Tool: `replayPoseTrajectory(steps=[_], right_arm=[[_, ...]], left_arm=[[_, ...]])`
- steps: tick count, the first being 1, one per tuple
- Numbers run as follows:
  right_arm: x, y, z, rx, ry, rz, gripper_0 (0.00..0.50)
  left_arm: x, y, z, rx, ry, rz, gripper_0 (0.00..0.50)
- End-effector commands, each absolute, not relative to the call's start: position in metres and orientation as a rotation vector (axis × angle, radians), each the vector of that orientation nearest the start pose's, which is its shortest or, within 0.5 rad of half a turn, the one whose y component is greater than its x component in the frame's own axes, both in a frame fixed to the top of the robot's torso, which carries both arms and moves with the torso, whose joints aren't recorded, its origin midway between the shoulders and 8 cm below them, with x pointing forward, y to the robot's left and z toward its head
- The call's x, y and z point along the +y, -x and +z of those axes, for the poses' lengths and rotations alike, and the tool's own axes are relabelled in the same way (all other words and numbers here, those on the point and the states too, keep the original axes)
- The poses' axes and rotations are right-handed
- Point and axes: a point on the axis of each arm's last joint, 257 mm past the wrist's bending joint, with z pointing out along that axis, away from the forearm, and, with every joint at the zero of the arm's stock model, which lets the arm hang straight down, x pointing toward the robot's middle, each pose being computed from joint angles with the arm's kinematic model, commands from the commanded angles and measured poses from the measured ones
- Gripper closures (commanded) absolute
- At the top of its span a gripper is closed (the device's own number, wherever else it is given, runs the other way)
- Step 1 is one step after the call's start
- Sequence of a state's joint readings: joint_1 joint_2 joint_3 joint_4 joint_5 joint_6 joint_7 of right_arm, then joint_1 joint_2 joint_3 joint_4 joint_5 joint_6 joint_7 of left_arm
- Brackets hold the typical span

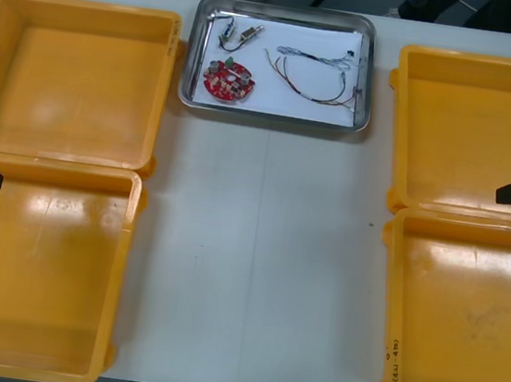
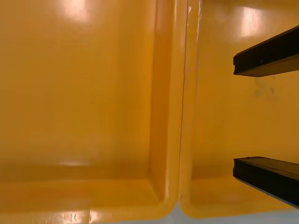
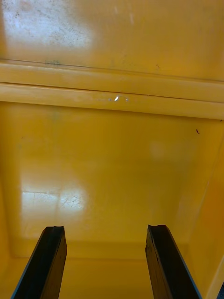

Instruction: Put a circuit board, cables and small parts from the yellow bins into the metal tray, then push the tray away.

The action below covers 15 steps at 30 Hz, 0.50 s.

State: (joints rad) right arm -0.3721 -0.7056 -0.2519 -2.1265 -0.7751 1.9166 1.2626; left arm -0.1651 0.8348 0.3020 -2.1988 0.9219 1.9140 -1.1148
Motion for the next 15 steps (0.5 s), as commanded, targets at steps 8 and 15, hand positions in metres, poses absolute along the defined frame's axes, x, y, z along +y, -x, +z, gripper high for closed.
replayPoseTrajectory(steps=[8,15], right_arm=[[-0.388,-0.396,-0.144,2.607,-0.142,-0.016,0.000],[-0.393,-0.392,-0.155,2.643,-0.157,0.001,0.000]], left_arm=[[0.383,-0.363,-0.144,2.676,0.016,0.059,0.000],[0.383,-0.363,-0.144,2.676,0.016,0.059,0.000]])
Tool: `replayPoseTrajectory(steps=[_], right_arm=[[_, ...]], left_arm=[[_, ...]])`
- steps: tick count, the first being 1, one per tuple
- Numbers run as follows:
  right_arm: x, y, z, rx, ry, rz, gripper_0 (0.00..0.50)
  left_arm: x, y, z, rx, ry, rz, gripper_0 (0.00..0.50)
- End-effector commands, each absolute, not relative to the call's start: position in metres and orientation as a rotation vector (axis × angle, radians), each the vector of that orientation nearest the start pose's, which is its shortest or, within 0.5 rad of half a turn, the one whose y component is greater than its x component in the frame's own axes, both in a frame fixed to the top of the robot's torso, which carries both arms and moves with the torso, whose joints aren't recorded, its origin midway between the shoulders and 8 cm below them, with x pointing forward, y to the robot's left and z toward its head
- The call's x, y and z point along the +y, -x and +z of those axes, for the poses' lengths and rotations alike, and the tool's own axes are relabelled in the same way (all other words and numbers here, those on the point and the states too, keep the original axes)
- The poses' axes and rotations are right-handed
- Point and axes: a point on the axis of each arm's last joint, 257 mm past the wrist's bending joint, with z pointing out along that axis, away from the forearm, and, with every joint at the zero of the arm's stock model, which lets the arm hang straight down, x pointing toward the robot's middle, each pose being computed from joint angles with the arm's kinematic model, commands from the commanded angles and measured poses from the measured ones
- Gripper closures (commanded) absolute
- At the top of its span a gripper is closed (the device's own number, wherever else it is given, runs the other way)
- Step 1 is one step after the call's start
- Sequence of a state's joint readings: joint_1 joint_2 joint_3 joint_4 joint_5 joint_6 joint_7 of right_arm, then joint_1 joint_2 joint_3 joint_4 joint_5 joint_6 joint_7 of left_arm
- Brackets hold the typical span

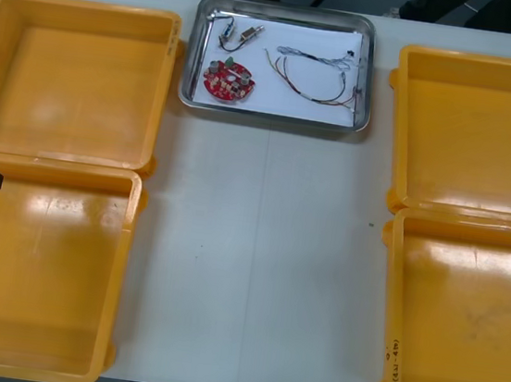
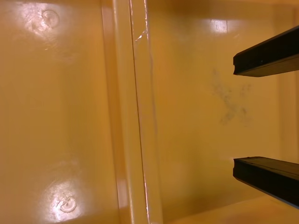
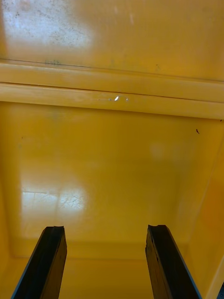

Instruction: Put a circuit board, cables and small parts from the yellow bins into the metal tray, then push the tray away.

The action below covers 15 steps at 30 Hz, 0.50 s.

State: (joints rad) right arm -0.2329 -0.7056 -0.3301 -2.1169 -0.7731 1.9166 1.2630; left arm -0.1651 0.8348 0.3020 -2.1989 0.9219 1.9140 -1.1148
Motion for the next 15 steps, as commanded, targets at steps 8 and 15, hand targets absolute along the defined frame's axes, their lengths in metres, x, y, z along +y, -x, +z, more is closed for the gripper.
replayPoseTrajectory(steps=[8,15], right_arm=[[-0.3933,-0.3898,-0.1583,2.652,-0.155,0.004,0.000],[-0.3958,-0.3901,-0.1581,2.648,-0.175,-0.004,0.000]], left_arm=[[0.3826,-0.3633,-0.1438,2.676,0.016,0.059,0.000],[0.3826,-0.3633,-0.1438,2.676,0.016,0.059,0.000]])
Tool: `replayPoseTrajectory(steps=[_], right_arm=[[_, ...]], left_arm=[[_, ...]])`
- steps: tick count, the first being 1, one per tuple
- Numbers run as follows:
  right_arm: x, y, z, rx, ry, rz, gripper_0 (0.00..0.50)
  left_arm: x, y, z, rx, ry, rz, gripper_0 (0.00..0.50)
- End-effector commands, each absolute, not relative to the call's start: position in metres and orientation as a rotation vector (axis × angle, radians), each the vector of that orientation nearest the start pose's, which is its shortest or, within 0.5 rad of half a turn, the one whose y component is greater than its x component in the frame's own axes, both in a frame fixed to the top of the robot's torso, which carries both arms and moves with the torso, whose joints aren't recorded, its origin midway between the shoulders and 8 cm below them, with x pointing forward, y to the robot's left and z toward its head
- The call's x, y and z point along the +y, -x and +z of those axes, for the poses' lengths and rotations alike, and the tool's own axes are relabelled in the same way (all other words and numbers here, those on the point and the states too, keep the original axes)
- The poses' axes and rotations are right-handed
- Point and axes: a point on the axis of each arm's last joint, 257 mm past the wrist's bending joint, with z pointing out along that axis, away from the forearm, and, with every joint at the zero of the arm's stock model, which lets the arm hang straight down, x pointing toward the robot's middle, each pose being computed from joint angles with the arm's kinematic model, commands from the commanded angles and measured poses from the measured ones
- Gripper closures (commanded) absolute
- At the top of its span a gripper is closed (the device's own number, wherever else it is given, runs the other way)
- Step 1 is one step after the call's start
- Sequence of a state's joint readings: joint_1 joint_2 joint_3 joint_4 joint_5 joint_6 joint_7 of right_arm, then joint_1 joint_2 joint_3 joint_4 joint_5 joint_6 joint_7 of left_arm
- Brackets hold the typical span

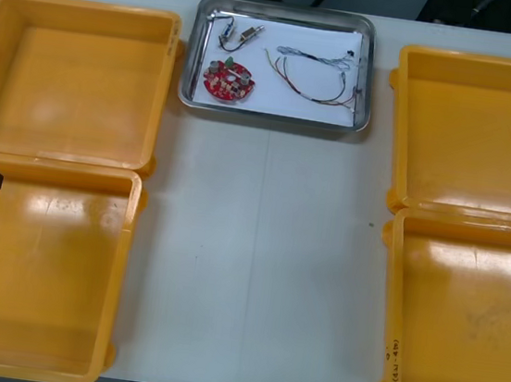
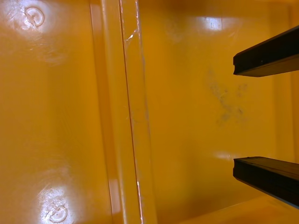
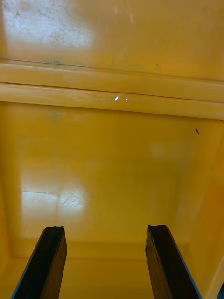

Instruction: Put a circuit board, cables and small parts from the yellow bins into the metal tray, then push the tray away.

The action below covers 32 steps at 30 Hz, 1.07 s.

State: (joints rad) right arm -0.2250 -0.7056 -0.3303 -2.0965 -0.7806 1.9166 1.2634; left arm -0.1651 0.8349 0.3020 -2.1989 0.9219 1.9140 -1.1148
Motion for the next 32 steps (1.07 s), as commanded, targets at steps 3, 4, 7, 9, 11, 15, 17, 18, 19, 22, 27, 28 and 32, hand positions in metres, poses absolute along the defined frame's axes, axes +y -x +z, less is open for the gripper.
replayPoseTrajectory(steps=[3,4,7,9,11,15,17,18,19,22,27,28,32], right_arm=[[-0.3958,-0.3901,-0.1581,2.648,-0.175,-0.004,0.000],[-0.3958,-0.3901,-0.1581,2.648,-0.175,-0.004,0.000],[-0.3958,-0.3901,-0.1581,2.648,-0.175,-0.004,0.000],[-0.3958,-0.3901,-0.1581,2.648,-0.175,-0.004,0.000],[-0.3958,-0.3901,-0.1581,2.648,-0.175,-0.004,0.000],[-0.3958,-0.3901,-0.1581,2.648,-0.175,-0.004,0.000],[-0.3958,-0.3901,-0.1581,2.648,-0.175,-0.004,0.000],[-0.3958,-0.3901,-0.1581,2.648,-0.175,-0.004,0.000],[-0.3958,-0.3901,-0.1581,2.648,-0.175,-0.004,0.000],[-0.3958,-0.3901,-0.1581,2.648,-0.175,-0.004,0.000],[-0.3958,-0.3901,-0.1581,2.648,-0.175,-0.004,0.000],[-0.3958,-0.3901,-0.1581,2.648,-0.175,-0.004,0.000],[-0.3958,-0.3901,-0.1581,2.648,-0.175,-0.004,0.000]], left_arm=[[0.3826,-0.3633,-0.1438,2.676,0.016,0.059,0.000],[0.3826,-0.3633,-0.1438,2.676,0.016,0.059,0.000],[0.3826,-0.3633,-0.1438,2.676,0.016,0.059,0.000],[0.3826,-0.3633,-0.1438,2.676,0.016,0.059,0.000],[0.3826,-0.3633,-0.1438,2.676,0.016,0.059,0.000],[0.3826,-0.3633,-0.1438,2.676,0.016,0.059,0.000],[0.3826,-0.3633,-0.1438,2.676,0.016,0.059,0.000],[0.3826,-0.3633,-0.1438,2.676,0.016,0.059,0.000],[0.3826,-0.3633,-0.1438,2.676,0.016,0.059,0.000],[0.3826,-0.3633,-0.1438,2.676,0.016,0.059,0.000],[0.3826,-0.3633,-0.1438,2.676,0.016,0.059,0.000],[0.3826,-0.3633,-0.1438,2.676,0.016,0.059,0.000],[0.3826,-0.3633,-0.1438,2.676,0.016,0.059,0.000]])
